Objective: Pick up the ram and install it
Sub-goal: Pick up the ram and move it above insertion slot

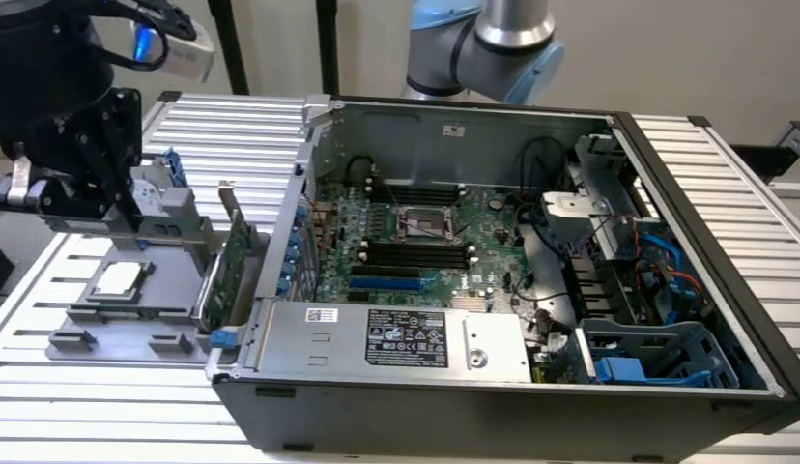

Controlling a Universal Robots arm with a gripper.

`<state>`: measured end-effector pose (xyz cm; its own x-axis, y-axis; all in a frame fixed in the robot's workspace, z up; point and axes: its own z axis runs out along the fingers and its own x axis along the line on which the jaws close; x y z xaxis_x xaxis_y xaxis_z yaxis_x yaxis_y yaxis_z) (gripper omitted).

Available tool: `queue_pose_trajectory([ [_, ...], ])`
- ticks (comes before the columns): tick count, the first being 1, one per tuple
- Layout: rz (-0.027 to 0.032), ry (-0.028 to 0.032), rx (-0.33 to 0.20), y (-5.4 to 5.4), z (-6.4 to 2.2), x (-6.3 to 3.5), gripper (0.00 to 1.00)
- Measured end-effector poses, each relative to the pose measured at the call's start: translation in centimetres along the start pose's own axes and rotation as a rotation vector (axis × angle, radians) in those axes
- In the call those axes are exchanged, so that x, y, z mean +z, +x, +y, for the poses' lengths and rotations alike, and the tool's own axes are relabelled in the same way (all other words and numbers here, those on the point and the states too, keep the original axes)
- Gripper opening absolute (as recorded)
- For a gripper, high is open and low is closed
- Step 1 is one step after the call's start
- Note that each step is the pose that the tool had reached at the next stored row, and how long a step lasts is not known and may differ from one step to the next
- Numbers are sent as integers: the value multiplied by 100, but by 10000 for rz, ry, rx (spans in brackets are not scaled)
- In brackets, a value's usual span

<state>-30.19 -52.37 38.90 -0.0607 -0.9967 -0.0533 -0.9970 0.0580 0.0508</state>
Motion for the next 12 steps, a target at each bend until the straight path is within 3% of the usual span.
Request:
queue_pose_trajectory([
  [6,-47,-3,-2,-25,-266,-159,0],
  [12,-61,-4,-3,-44,-535,-228,0],
])
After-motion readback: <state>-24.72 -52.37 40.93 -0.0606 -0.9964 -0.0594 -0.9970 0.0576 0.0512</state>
